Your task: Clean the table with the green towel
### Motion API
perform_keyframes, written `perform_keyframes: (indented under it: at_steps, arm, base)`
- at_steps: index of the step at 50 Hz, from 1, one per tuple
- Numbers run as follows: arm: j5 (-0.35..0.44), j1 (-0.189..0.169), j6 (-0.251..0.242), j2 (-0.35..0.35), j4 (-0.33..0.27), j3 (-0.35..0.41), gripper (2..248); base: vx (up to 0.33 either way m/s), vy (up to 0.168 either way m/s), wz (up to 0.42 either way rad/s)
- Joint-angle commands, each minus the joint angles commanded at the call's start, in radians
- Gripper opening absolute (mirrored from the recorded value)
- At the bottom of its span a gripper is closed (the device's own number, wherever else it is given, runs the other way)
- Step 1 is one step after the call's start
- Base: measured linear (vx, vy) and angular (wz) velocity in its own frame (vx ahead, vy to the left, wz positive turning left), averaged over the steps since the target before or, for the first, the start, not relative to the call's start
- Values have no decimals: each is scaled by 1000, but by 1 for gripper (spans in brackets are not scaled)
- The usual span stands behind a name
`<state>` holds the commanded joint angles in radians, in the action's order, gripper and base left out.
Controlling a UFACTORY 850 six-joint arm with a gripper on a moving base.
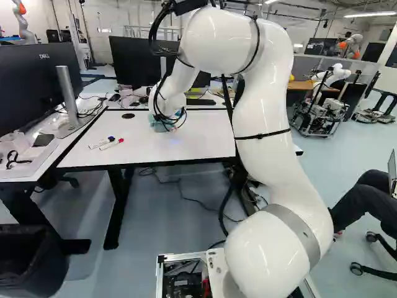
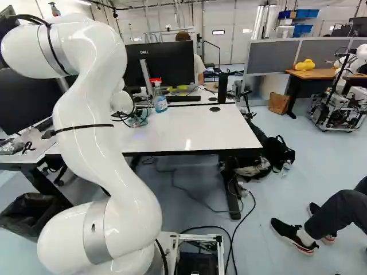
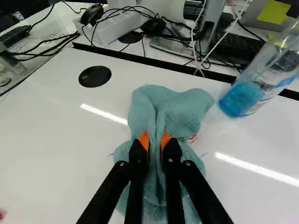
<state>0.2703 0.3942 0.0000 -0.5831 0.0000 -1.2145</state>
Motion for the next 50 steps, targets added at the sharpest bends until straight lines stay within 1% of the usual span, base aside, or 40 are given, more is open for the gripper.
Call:
perform_keyframes:
  at_steps: [20, 27, 41, 50]
  arm:
    - [0, 55, 0, 21, 0, 29, 48]
    - [0, 70, 0, 37, 0, 50, 48]
    - [0, 90, 0, 87, 0, 116, 48]
    - [0, 94, 0, 125, 0, 166, 48]
  base:
    - [0, 0, 0]
    - [0, 0, 0]
    - [0, 0, 0]
    - [0, 0, 0]
